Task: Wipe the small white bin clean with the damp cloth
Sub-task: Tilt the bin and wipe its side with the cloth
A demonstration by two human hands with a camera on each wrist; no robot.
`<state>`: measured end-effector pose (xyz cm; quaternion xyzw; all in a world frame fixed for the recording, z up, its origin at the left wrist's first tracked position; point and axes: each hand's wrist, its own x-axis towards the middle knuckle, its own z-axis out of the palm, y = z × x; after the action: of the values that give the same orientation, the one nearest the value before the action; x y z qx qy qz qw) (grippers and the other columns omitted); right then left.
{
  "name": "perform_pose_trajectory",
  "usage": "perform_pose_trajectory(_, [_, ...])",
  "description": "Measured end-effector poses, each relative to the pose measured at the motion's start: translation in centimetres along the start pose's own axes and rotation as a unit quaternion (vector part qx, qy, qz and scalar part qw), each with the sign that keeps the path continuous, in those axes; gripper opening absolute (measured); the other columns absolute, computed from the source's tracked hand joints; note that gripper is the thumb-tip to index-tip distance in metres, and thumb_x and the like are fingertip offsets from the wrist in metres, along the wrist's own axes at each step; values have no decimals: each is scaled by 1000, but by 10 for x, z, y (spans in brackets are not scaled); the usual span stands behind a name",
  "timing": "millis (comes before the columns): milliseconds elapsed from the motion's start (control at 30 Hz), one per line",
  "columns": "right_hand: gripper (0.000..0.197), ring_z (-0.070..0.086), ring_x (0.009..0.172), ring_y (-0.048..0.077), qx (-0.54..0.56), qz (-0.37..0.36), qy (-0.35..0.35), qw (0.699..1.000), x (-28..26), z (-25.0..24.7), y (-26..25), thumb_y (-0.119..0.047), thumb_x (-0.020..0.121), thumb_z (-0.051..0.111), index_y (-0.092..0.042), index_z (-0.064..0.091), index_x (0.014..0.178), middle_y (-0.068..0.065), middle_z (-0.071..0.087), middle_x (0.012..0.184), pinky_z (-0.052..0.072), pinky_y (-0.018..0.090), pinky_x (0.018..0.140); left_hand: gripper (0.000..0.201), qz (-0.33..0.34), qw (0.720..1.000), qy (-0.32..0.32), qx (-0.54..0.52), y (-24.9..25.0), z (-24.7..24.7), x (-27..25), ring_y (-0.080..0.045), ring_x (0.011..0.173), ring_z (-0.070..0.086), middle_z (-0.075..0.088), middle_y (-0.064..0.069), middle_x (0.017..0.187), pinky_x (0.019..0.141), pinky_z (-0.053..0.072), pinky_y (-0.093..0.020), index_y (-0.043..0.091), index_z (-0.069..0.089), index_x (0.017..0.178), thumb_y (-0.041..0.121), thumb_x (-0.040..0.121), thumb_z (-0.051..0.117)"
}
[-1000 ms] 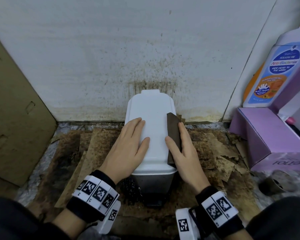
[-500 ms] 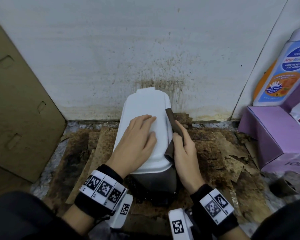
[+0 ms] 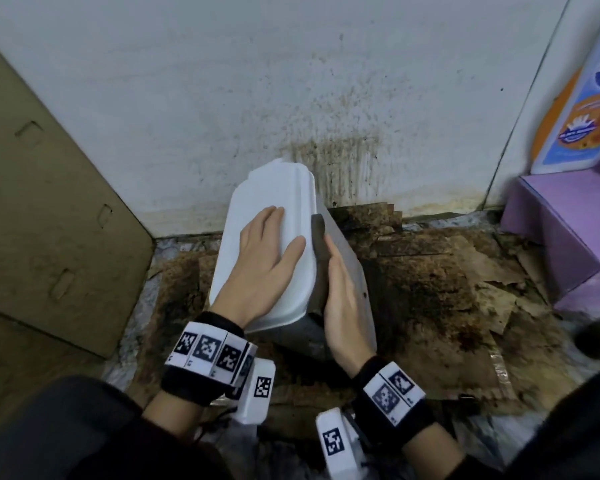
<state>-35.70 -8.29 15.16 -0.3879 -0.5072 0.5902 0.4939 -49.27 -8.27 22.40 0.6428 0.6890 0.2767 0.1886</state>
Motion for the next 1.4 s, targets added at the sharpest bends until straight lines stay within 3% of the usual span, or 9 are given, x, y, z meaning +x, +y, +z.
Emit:
perform_pose_trajectory(67, [48, 26, 152, -7, -4, -4, -8, 1000, 1, 10, 6, -51, 111, 24, -47, 29, 159, -27, 31, 165, 19, 39, 130, 66, 7, 999, 20, 27, -7, -1, 1, -9, 150, 11, 18, 4, 164, 119, 11, -25, 17, 22, 159, 51, 104, 38])
perform_pose_trajectory(267, [45, 19, 152, -10, -55, -23, -5, 998, 2, 26, 23, -42, 114, 22, -43, 28, 159, -23, 27, 167, 15, 26, 129, 80, 19, 997, 54, 57, -29, -8, -2, -22, 146, 22, 31, -5, 154, 118, 17, -30, 10, 31, 151, 64, 92, 34])
perform_pose_trajectory(533, [56, 15, 156, -4, -196, -1, 41, 980, 6, -16, 99, -46, 108, 23, -32, 29, 162, -17, 24, 170, 14, 35, 131, 92, 16, 997, 41, 59, -45, -13, -5, -16, 151, 12, 20, -2, 163, 117, 8, -26, 11, 19, 159, 68, 88, 34])
perform_pose_trajectory(667, [49, 11, 157, -1, -200, 58, 51, 977, 6, -46, 128, -31, 114, 25, -29, 23, 163, -11, 17, 173, 9, 37, 132, 91, 7, 998, 37, 40, -49, -14, -7, -15, 151, 9, 16, 2, 164, 118, 8, -27, 14, 17, 160, 68, 88, 35])
perform_pose_trajectory(933, [49, 12, 159, 6, -215, 88, 81, 969, 7, -36, 125, -26, 115, 21, -21, 21, 164, -5, 16, 173, 4, 28, 131, 90, 11, 998, 46, 46, -49, -13, -6, -15, 150, 11, 17, 3, 162, 117, 8, -28, 15, 18, 159, 67, 88, 34])
perform_pose_trajectory(1033, [58, 14, 156, -2, -188, 45, 73, 978, 9, -3, 97, -40, 107, 19, -25, 26, 162, -12, 20, 171, 9, 31, 131, 90, 12, 997, 52, 52, -50, -13, -5, -16, 149, 11, 18, 2, 161, 117, 9, -28, 14, 18, 159, 66, 88, 33])
perform_pose_trajectory(1167, [55, 12, 155, -9, -171, -46, 20, 984, 3, 30, 61, -41, 108, 19, -31, 25, 162, -16, 21, 171, 8, 26, 129, 89, 14, 997, 53, 54, -51, -13, -5, -16, 148, 13, 19, 2, 160, 116, 9, -27, 13, 19, 159, 66, 88, 34])
perform_pose_trajectory(1267, [52, 9, 156, -7, -192, -76, -20, 978, 0, 30, 52, -38, 110, 19, -32, 21, 162, -18, 17, 171, 9, 28, 129, 90, 15, 997, 55, 57, -52, -12, -3, -17, 148, 13, 20, 0, 160, 115, 9, -27, 13, 19, 159, 67, 88, 34])
perform_pose_trajectory(1400, [52, 17, 159, 5, -231, -132, -29, 963, 3, 4, 71, -24, 112, 24, -19, 27, 164, -11, 24, 171, 16, 31, 129, 91, 19, 997, 57, 55, -49, -10, -2, -17, 146, 15, 20, 1, 160, 115, 10, -27, 13, 20, 158, 67, 87, 35])
